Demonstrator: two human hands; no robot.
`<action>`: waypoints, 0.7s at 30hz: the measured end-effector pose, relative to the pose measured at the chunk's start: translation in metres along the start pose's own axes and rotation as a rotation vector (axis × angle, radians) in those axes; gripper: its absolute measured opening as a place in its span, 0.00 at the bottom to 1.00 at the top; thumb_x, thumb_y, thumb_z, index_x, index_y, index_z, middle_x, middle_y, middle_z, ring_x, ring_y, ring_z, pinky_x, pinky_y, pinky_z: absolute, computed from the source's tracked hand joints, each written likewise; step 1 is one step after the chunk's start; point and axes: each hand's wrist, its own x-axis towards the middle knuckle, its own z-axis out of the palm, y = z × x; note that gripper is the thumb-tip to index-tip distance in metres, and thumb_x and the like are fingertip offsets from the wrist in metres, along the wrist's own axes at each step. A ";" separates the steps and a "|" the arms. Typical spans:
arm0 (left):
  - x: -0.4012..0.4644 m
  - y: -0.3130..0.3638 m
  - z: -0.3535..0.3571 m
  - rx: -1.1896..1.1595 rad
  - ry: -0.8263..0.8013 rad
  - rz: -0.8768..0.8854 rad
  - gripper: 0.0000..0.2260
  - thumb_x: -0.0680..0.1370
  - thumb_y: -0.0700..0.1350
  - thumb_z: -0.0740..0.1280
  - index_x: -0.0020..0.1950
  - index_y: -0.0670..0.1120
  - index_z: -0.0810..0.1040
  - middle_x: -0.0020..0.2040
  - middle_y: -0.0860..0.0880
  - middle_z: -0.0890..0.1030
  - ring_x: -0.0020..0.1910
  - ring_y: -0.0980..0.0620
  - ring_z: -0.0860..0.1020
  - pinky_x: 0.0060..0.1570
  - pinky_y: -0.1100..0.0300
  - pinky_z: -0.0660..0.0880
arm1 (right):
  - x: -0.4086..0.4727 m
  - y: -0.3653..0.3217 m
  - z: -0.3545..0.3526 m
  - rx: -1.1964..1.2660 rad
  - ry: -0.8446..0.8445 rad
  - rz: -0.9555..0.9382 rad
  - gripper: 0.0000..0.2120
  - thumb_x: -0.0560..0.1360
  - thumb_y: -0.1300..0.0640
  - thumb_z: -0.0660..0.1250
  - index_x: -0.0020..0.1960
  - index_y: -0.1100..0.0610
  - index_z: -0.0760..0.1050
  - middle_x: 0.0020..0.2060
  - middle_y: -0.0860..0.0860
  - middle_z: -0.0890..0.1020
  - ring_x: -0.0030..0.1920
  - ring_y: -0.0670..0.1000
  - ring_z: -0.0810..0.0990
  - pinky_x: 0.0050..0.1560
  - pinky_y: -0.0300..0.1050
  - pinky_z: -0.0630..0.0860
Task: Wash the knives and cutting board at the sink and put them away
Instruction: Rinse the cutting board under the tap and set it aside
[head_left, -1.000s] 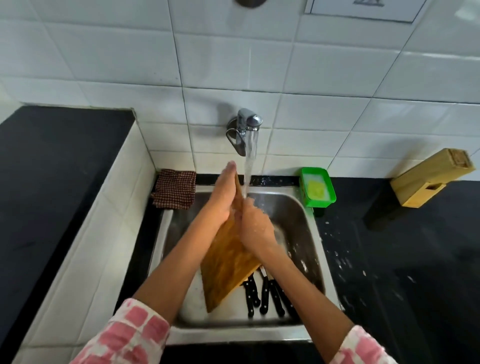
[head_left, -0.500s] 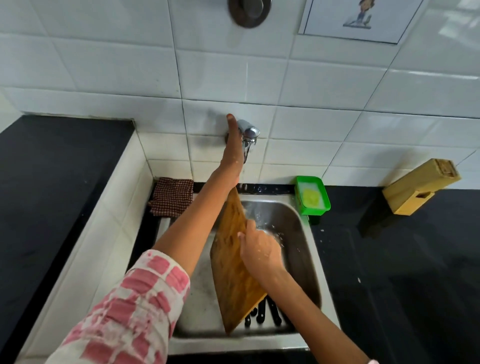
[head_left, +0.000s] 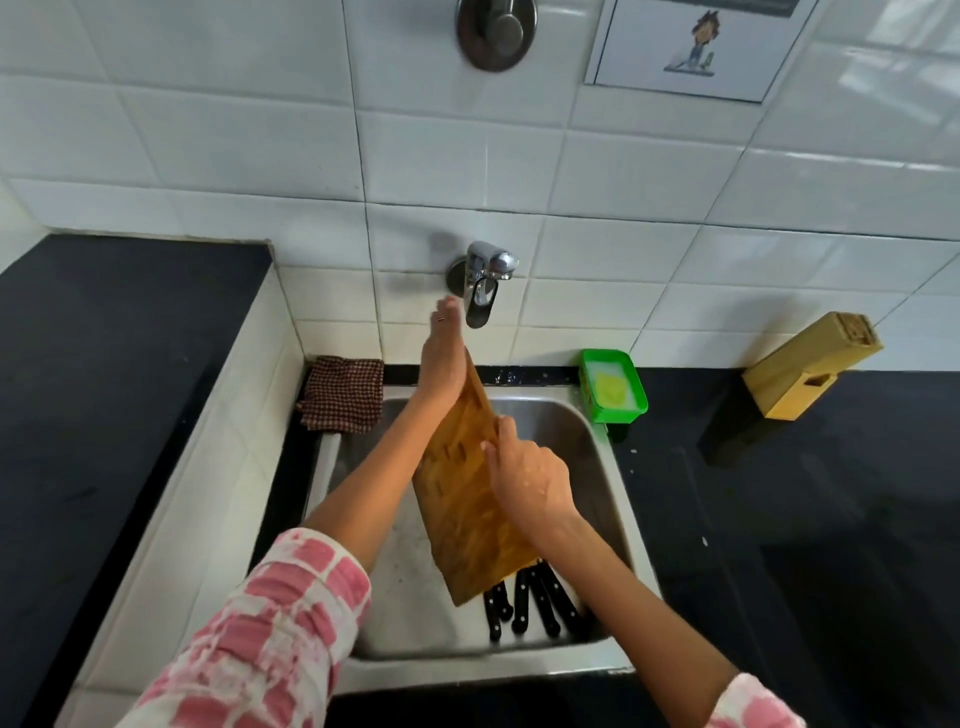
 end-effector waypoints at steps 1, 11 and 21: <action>-0.001 -0.012 -0.004 0.035 0.016 -0.010 0.25 0.82 0.54 0.45 0.77 0.44 0.50 0.77 0.45 0.53 0.74 0.49 0.59 0.70 0.62 0.55 | 0.000 0.002 -0.002 -0.004 0.010 -0.004 0.16 0.82 0.49 0.49 0.65 0.55 0.61 0.47 0.54 0.82 0.45 0.56 0.82 0.47 0.52 0.79; -0.017 -0.091 -0.057 0.305 -0.409 -0.189 0.32 0.67 0.49 0.76 0.68 0.47 0.67 0.60 0.48 0.75 0.60 0.46 0.75 0.60 0.48 0.73 | -0.016 0.058 -0.046 0.276 0.100 -0.228 0.16 0.80 0.48 0.55 0.68 0.47 0.64 0.51 0.48 0.80 0.48 0.49 0.79 0.51 0.45 0.77; -0.079 0.016 -0.008 0.712 -0.294 0.127 0.23 0.64 0.58 0.76 0.52 0.47 0.77 0.44 0.51 0.79 0.43 0.50 0.77 0.42 0.58 0.73 | -0.080 0.185 -0.058 0.947 0.340 -0.138 0.12 0.77 0.52 0.60 0.58 0.52 0.74 0.50 0.44 0.79 0.51 0.43 0.79 0.52 0.36 0.76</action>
